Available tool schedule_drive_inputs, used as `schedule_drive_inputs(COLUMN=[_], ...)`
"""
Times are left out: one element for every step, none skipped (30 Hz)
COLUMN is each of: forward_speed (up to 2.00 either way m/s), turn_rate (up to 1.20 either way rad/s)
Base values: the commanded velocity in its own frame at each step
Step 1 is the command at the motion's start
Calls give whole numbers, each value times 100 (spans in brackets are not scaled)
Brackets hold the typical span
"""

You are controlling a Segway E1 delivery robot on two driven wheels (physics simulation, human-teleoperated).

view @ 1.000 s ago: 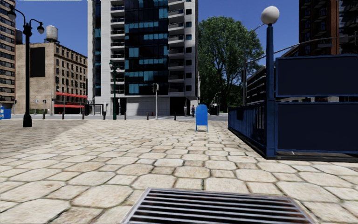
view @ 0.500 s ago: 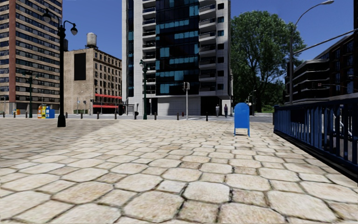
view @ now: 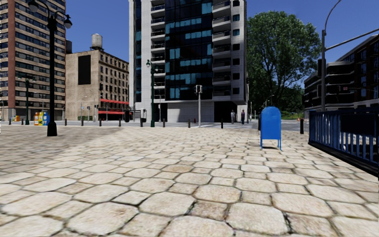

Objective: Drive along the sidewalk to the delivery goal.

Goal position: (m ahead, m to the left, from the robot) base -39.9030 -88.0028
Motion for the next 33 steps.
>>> schedule_drive_inputs(forward_speed=[200, 200, 200, 200, 200, 200, 200, 200, 200, 200, 200, 200, 200, 200, 200, 200, 200, 200, 200, 200, 200, 200, 200, 200, 200, 200, 200, 200, 200, 200, 200, 200, 200], turn_rate=[120, 120, 120, 82, 5, 1, 0, 0, 0, 0, 0, 0, 0, 0, 0, 0, 0, 0, 0, 0, 0, 0, 0, 0, 0, 0, 0, 0, 0, 0, 0, 0, -22])
